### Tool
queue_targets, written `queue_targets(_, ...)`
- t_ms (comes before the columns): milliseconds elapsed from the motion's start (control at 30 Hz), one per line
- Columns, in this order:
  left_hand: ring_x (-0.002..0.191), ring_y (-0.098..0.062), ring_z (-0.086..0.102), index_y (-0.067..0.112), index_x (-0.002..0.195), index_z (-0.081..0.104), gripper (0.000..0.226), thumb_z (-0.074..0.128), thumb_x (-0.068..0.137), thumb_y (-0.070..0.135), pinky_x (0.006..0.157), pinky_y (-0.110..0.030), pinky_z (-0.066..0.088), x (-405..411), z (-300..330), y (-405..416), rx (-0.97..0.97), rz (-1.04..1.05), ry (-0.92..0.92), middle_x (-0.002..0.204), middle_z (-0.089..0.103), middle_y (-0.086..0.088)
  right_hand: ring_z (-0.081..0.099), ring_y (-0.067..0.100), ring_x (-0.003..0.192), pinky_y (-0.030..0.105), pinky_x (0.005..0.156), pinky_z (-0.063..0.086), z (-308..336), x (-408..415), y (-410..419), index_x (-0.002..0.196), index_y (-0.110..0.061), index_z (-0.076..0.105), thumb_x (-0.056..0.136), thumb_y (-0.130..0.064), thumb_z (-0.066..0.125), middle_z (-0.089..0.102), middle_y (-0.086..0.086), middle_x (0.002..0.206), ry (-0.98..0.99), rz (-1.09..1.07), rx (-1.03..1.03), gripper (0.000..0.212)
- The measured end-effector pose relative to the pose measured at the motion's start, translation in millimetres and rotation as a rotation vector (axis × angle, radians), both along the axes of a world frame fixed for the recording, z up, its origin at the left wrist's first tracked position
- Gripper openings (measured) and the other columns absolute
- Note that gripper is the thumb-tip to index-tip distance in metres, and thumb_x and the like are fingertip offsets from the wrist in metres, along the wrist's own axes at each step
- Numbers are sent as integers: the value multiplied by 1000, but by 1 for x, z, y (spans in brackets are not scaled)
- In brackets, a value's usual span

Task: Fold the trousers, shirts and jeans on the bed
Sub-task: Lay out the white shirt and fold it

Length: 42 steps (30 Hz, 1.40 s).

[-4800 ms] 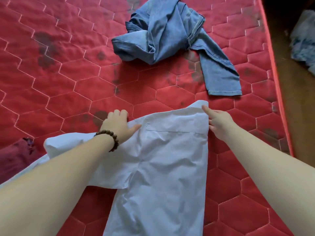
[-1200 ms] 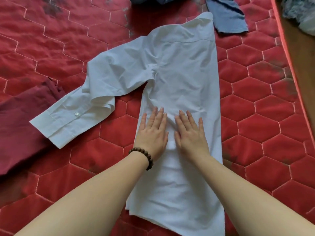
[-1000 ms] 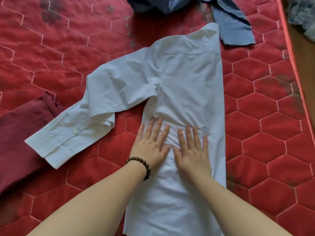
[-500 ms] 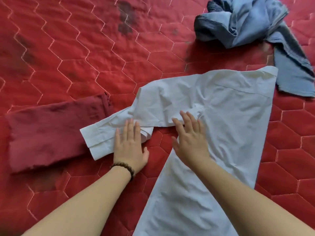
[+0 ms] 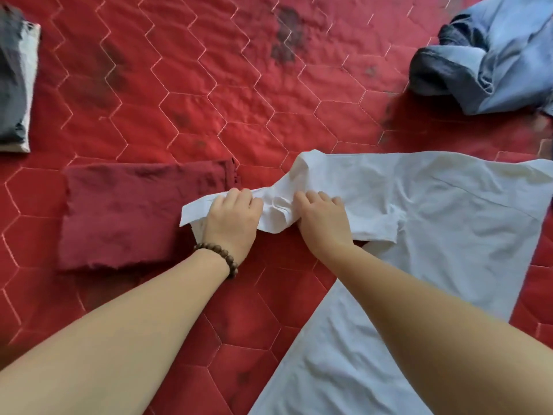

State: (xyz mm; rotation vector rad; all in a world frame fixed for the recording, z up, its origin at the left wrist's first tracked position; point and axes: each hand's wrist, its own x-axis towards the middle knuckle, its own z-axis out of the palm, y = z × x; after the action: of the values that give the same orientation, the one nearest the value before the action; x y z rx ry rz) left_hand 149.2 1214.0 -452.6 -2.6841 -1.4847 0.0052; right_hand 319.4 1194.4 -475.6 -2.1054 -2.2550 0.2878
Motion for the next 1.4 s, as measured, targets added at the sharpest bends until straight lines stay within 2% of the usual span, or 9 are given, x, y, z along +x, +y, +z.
queue_targets(167,70,-32,57,3,74,63,21,44,72,-6,60,-39,47,-9,61,55,98,-36,-104,77,59,-15,51,31,61,40,66,39,47,6,22,77,-8,50,73,-3,64,52,7,64,159,-98,345,15)
queue_targets(333,98,-39,64,0,85,69,21,53,74,-7,84,-45,47,-31,90,101,238,-109,-238,100,67,-21,54,32,82,43,74,43,55,14,33,78,-4,57,70,-7,76,61,13,90,67,-118,493,20)
queue_targets(433,120,-45,53,-5,110,66,44,32,82,-2,96,-52,42,-66,65,104,221,-78,-138,126,58,-27,52,36,117,51,95,41,32,6,25,88,-4,60,70,0,70,54,21,131,44,29,264,21)
queue_targets(567,146,-29,11,20,153,9,62,22,94,3,111,-40,24,-121,6,91,-270,198,431,160,7,-10,-5,27,148,54,117,5,-8,-4,10,123,-11,44,85,-10,44,-1,7,161,12,105,-299,38)
queue_targets(733,145,-26,13,28,152,-5,70,28,94,7,113,-36,21,-146,-22,84,-306,237,399,160,7,-4,-2,26,148,62,113,-3,-14,-18,8,121,-16,45,83,-43,40,6,6,161,-19,29,-289,47)
queue_targets(900,143,-26,24,16,148,31,52,43,99,27,110,-40,25,-150,-20,86,-364,244,149,155,26,-13,10,22,146,55,117,3,1,-60,34,132,-24,45,92,-55,39,23,7,156,147,54,-185,51)
queue_targets(1067,108,-33,61,3,103,70,19,60,92,14,97,-45,40,-158,-9,91,-227,116,-48,116,64,-20,-1,21,148,55,116,-4,5,-124,64,148,-22,25,96,-49,40,9,7,160,196,160,-227,60)
queue_targets(1233,64,-32,59,6,66,64,15,52,75,0,73,-38,49,-148,24,106,-125,138,-89,65,63,-11,18,21,143,59,115,4,7,-135,79,137,-20,40,98,-34,37,31,6,151,82,34,-115,41)
queue_targets(1400,81,-35,65,3,94,68,28,44,86,14,71,-47,50,-98,70,141,-96,34,-417,88,69,-13,50,30,121,46,100,38,44,-124,100,142,-20,41,92,-37,55,54,8,136,485,-9,-38,55)
